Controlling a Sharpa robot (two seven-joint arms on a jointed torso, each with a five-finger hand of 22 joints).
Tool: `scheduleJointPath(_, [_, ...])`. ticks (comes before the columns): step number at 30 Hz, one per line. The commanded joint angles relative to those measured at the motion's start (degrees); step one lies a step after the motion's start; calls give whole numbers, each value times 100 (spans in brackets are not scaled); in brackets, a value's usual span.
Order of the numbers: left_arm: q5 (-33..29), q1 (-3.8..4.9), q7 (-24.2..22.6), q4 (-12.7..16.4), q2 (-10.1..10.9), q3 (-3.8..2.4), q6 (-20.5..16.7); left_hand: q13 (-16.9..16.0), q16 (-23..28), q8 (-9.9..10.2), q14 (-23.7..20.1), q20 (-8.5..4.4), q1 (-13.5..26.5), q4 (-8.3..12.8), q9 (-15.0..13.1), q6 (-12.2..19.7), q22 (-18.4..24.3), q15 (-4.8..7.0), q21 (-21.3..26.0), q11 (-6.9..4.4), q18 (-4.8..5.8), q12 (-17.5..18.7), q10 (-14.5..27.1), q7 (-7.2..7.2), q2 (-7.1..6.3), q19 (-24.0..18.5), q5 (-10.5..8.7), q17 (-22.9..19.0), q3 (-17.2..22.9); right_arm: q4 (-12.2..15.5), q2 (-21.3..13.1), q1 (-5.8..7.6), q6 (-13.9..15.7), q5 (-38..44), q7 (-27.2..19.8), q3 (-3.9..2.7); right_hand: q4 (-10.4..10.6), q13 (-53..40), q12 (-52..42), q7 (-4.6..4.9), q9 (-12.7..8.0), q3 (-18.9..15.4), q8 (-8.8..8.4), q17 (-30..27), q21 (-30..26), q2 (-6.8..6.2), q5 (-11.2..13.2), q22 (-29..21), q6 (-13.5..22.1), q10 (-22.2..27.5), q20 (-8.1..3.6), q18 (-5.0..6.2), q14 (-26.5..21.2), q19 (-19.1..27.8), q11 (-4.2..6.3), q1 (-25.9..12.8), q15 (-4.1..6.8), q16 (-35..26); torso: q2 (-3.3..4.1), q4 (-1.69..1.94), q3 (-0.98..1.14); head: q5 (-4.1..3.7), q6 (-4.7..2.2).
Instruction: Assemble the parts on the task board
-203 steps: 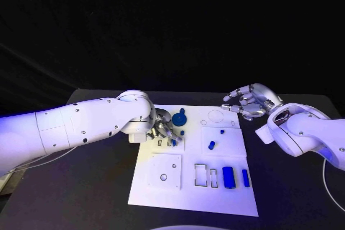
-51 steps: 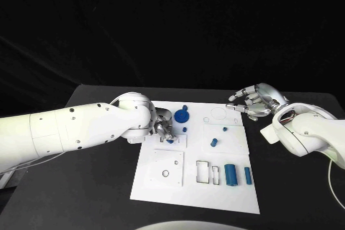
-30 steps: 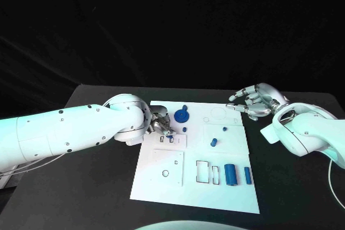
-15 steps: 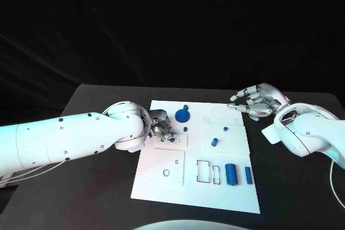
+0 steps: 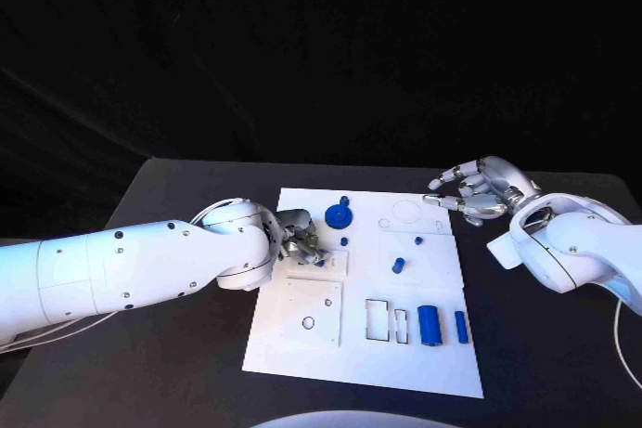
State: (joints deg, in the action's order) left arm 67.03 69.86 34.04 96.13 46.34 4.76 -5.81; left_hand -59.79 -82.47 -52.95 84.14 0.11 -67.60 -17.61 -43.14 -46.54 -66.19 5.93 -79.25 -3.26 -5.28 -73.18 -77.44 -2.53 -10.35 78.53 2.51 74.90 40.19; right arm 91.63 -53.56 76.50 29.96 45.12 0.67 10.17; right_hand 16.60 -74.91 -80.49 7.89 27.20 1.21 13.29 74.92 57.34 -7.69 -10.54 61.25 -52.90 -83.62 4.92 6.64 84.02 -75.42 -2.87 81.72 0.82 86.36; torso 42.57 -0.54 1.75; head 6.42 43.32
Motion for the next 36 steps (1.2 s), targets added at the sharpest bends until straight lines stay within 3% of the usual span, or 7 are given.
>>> scheduleJointPath(1, [149, -13, -24, 2, -14, -1, -112, -2, -36, -41, 283, 3, 46, 1041, -7, -189, -3, 38, -18, 3, 51, -15, -43, 179, 12, 44, 35, 326, 1066, 9, -7, -6, -51, 42, -21, 0, 1, -576, 12, -28, 5, 31, 10, 568, -20, 10, -1, 5, 10, 31, -20, 69, 387, 2, 3, -6, 46, -29, 8, 4, -1, -12, -7])
scheduleJointPath(19, [178, -27, -8, 24, -14, -11, -59, 11, -37, -48, 284, -3, 76, 1074, -19, -195, -19, 44, -26, -4, 54, -11, -46, 185, -11, 52, 35, 327, 1131, 6, -8, -10, -53, 40, -28, 0, 1, -576, 12, -28, 5, 31, 10, 568, -20, 10, -1, 5, 10, 31, -20, 69, 387, 2, 3, -6, 46, -29, 14, 3, -10, -17, 0])
scheduleJointPath(36, [167, -33, -25, 63, 19, -39, -215, 45, -37, -55, 284, -8, 107, 1104, -30, -205, -29, 49, -32, -9, 56, 7, -41, 190, -14, 57, 35, 328, 1207, 5, -18, -15, -51, 40, -33, 0, 0, -571, 16, -29, 6, 35, 17, 563, -37, 15, -2, -6, 14, 33, -21, 72, 386, 2, 4, -10, 47, -32, 12, 6, -3, -21, -5])
